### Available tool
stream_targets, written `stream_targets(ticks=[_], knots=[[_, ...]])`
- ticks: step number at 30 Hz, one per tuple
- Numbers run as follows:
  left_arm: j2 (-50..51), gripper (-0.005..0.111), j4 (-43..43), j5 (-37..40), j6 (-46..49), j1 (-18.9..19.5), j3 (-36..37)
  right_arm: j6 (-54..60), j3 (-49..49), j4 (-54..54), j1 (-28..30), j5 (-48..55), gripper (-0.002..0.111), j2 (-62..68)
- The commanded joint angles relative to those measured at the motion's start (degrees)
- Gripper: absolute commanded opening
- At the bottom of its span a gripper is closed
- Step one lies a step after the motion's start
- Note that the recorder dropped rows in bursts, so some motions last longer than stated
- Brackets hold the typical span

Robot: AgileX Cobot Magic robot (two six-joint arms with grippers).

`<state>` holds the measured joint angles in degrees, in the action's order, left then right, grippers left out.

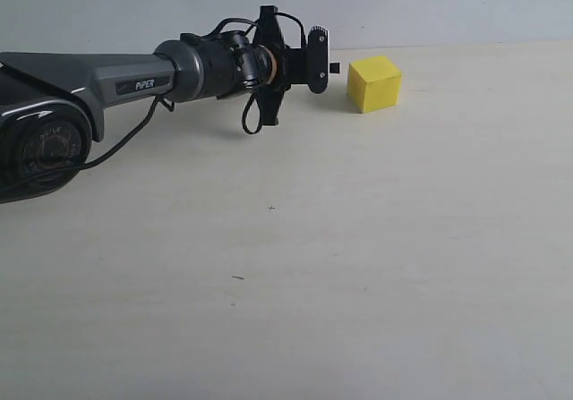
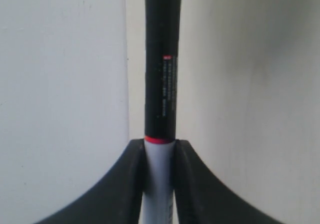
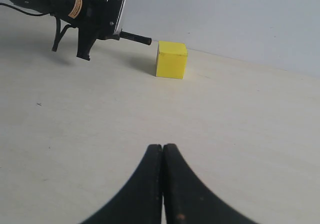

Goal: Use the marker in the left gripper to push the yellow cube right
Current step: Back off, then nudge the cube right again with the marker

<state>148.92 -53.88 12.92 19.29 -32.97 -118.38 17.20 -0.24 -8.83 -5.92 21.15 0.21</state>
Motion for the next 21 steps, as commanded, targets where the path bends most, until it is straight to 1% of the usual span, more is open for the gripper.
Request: stream_targets(ticks=[1,9,14,16,19,21], knots=[[-0.3,0.0,0.0,-0.9,1.5,-0.2,-0.3,0.1,0.2,-0.2,-0.1,-0.8,0.0,-0.2],[0.0,0.0,-0.2,-3.3,3.9,-0.5,-0.3,0.1,0.2,-0.2,-0.1,-0.8,0.0,-0.2],[1.0,0.0,-0.7,-7.5,5.4,0.4,-0.3,0.1,0.2,-0.2,-0.1,-0.8,0.0,-0.2],[1.6,0.0,-0.6,-6.7,4.5,0.4,-1.0,0.1,0.2,-0.2,-0.1,-0.8,0.0,-0.2],[3.2,0.0,-1.0,-3.5,4.7,0.8,-3.3,0.1,0.2,-0.2,-0.1,-0.8,0.0,-0.2],[3.9,0.0,-1.0,-3.8,4.5,1.0,-3.8,0.1,0.2,-0.2,-0.1,-0.8,0.0,-0.2]])
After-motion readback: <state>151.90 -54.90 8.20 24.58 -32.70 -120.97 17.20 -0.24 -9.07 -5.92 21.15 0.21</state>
